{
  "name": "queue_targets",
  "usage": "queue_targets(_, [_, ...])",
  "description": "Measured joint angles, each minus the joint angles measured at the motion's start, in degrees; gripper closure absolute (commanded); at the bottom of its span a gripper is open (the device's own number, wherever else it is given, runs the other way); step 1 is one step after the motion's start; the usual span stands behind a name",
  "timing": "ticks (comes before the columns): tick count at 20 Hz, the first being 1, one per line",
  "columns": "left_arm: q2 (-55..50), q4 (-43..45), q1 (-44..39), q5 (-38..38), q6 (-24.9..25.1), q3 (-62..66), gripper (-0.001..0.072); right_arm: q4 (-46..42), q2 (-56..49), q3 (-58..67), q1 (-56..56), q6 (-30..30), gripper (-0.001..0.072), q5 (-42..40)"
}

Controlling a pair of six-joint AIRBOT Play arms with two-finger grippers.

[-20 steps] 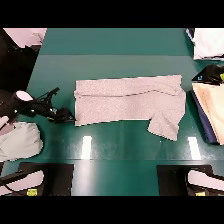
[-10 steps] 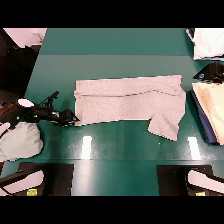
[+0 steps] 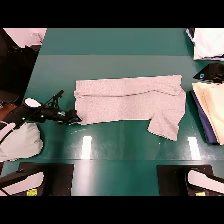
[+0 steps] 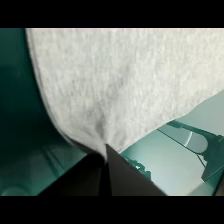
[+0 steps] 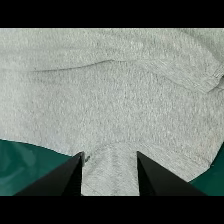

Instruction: Fold the shirts.

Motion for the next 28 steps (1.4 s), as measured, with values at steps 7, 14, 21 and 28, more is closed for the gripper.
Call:
queue_targets(7, [6.05, 11.61, -0.52, -5.51, -4.02, 4.7, 0.0687, -0.28, 5.29, -12.13, -5.11, 0.04, 0.0333, 0.28])
queue_targets(14, [14.4, 25.03, -0.59, -9.94, -8.31, 5.46, 0.0686, -0.11, 14.14, -42.91, -11.47, -1.9, 0.0333, -7.41])
queue_targets(21, [15.5, 18.45, -0.61, -8.41, -8.76, 5.51, 0.0686, 2.12, 9.29, -53.92, -5.73, -3.3, 0.0337, -17.66])
queue_targets(28, [15.58, 16.41, -0.61, -8.44, -8.92, 5.51, 0.0686, 5.35, 4.15, -51.19, 0.42, -3.52, 0.0668, -24.24])
